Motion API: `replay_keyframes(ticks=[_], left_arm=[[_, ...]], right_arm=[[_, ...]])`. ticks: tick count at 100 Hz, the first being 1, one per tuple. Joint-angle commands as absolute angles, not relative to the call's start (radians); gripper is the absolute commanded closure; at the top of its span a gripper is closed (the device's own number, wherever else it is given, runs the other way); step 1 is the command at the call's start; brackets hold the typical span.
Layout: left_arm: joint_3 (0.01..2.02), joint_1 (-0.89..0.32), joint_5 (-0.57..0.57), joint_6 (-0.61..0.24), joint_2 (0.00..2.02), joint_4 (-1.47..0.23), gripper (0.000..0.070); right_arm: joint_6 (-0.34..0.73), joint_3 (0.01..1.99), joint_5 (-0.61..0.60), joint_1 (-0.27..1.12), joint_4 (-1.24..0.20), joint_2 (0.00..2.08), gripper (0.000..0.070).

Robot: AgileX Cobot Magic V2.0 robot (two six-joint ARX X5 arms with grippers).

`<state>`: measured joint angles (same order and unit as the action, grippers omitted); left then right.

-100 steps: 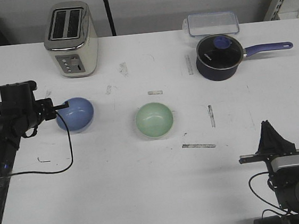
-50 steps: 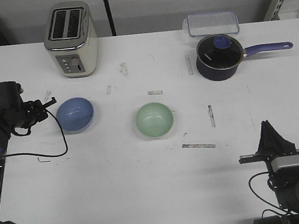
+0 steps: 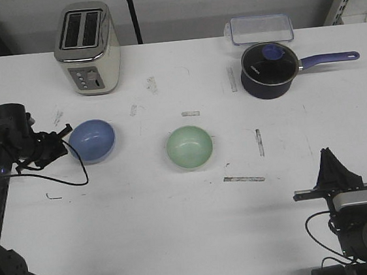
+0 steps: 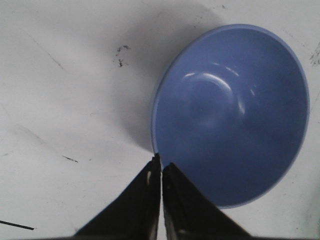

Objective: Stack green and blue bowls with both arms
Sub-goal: 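Reach the left gripper to the light blue bowl and grip its rim, then lift the blue bowl with the left gripper and lower it into the green bowl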

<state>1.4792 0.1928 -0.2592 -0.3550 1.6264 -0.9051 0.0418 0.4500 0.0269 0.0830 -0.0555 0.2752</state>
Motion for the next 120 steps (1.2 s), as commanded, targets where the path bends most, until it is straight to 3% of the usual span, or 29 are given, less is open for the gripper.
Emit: replay_keyframes(ticks=[1,10,30,70,98,108,120], left_arm=[[1.518,0.196,-0.263,-0.357,1.660,-0.906,0.0614],[1.529,0.191,-0.263,-0.357,1.683,-0.889,0.0508],[1.529,0.189,-0.262,-0.357,1.726,-0.888,0.0370],[1.529,0.173,-0.259,-0.358,1.789,-0.828,0.0363],[1.529,0.159,-0.259,-0.357,1.840,-0.809,0.0390],[1.529,0.156,-0.258,-0.356,1.851,-0.809,0.0549],[1.529,0.154,-0.254,-0.356,1.861,-0.809,0.0661]], right_arm=[[0.051,0.452,0.027,0.084,-0.045,0.275,0.0686],[0.051,0.452,0.027,0.084,-0.045,0.275,0.0686],[0.051,0.452,0.027,0.084,-0.045,0.275,0.0686],[0.051,0.452,0.027,0.084,-0.045,0.275,0.0686],[0.051,0.452,0.027,0.084,-0.045,0.275,0.0686],[0.051,0.452,0.027,0.084,-0.045,0.275,0.0686],[0.051,0.452,0.027,0.084,-0.045,0.275,0.0686]])
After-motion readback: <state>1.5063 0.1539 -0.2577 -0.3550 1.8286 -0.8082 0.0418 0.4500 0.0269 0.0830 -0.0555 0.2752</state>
